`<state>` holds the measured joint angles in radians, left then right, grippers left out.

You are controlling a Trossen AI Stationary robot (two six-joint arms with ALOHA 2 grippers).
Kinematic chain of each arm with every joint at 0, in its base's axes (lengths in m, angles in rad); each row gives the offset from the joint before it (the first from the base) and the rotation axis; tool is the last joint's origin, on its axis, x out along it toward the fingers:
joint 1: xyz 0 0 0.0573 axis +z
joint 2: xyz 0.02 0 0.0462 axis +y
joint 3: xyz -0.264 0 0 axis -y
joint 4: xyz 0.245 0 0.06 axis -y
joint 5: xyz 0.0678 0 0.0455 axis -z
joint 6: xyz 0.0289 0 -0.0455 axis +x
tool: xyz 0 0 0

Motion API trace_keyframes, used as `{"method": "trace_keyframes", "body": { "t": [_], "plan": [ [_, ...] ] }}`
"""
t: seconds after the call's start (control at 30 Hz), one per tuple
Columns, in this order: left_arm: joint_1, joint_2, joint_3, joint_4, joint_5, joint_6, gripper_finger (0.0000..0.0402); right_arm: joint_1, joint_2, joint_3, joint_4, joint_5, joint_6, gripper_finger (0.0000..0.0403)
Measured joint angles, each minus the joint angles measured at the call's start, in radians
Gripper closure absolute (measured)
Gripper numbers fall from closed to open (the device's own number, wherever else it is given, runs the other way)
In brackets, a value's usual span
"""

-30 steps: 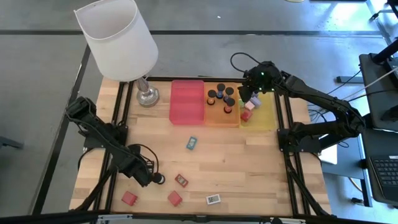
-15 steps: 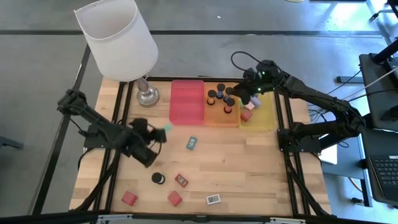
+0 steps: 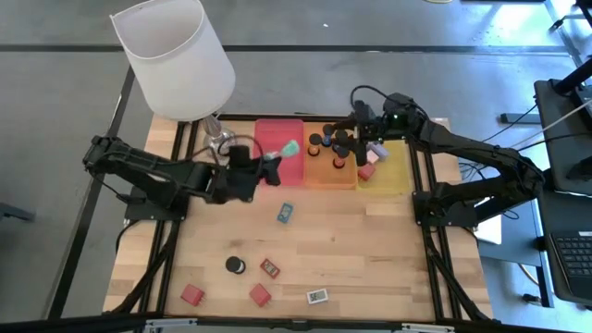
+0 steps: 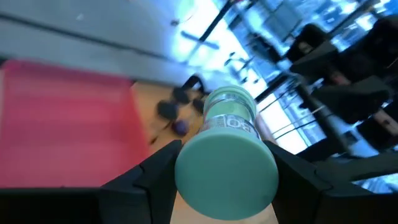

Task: Pick & Place Office items
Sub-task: Put the light blue hourglass into the orange bin

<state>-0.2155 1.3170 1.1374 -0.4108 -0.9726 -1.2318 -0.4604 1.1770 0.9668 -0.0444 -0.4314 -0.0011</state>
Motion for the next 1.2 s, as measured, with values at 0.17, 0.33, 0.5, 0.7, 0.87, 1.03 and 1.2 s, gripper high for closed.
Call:
{"method": "trace_keyframes", "body": {
  "t": [0.17,0.33,0.5,0.7,0.87,1.03,1.2],
  "plan": [
    [0.053,0.0,0.0,0.307,0.075,0.261,0.0203,0.022,0.0,0.0,0.132,-0.003,0.046,0.0142],
    [0.072,0.0,0.0,0.57,0.136,0.468,0.0204,0.06,0.0,0.0,0.209,-0.007,-0.015,0.008],
    [0.076,0.0,0.0,0.737,0.207,0.6,0.0203,0.103,0.0,0.0,0.276,-0.006,-0.136,0.0049],
    [0.098,0.017,0.001,0.822,0.299,0.648,0.0204,0.145,0.0,0.0,0.393,-0.006,-0.092,0.0045],
    [0.118,0.044,0.001,0.846,0.401,0.638,0.0204,0.157,0.0,0.0,0.421,-0.007,0.016,0.0045],
    [0.143,0.075,0.001,0.855,0.481,0.597,0.0204,0.17,0.0,0.0,0.42,-0.007,0.099,0.0045],
    [0.168,0.092,0.001,0.855,0.535,0.562,0.0204,0.193,0.0,0.0,0.419,-0.007,0.108,0.0045]
  ]
}}
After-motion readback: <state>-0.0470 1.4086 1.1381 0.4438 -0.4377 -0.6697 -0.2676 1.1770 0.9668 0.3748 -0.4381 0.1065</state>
